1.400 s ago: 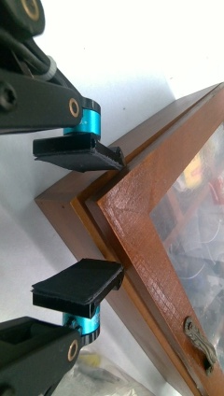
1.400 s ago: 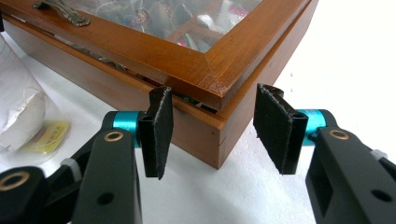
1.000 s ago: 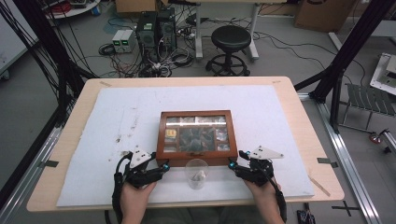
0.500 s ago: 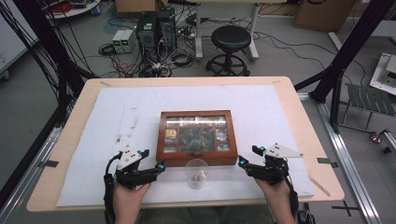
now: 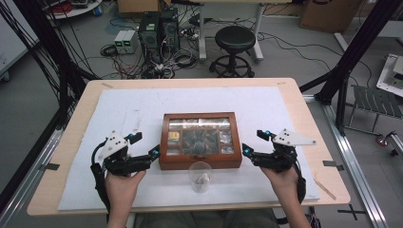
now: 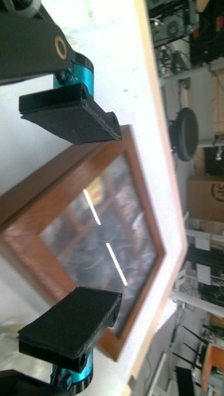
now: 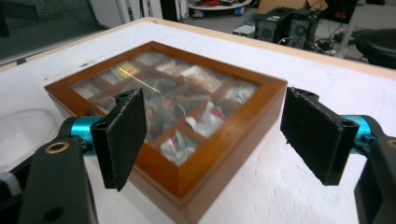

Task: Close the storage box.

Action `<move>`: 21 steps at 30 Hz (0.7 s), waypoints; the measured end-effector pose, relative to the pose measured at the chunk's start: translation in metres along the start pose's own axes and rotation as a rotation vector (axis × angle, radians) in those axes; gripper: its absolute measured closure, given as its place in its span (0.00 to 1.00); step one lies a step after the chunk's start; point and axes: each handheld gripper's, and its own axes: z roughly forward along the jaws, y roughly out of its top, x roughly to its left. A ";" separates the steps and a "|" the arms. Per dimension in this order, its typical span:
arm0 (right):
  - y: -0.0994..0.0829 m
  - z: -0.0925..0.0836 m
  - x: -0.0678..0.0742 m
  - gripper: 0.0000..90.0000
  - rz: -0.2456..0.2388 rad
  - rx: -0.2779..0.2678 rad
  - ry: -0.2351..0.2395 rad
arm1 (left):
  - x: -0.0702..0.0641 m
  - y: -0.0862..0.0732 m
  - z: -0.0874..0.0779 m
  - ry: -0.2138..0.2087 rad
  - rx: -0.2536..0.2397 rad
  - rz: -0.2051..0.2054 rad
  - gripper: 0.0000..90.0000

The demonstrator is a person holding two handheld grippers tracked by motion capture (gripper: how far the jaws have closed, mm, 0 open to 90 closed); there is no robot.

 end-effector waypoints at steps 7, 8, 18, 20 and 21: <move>0.012 0.002 0.004 0.25 -0.054 -0.011 0.023 | -0.004 0.008 0.001 0.012 -0.018 0.037 0.21; 0.011 0.000 0.004 0.25 -0.053 -0.009 0.024 | -0.005 0.007 0.001 0.019 -0.015 0.045 0.21; 0.011 -0.010 -0.003 0.24 -0.032 -0.030 0.002 | -0.010 0.004 -0.004 0.062 0.003 0.079 0.21; 0.009 -0.009 -0.004 0.24 -0.015 -0.027 0.011 | -0.010 0.004 -0.006 0.068 0.005 0.083 0.21; 0.008 -0.009 -0.006 0.24 -0.003 -0.023 0.014 | -0.010 0.004 -0.006 0.070 0.005 0.081 0.21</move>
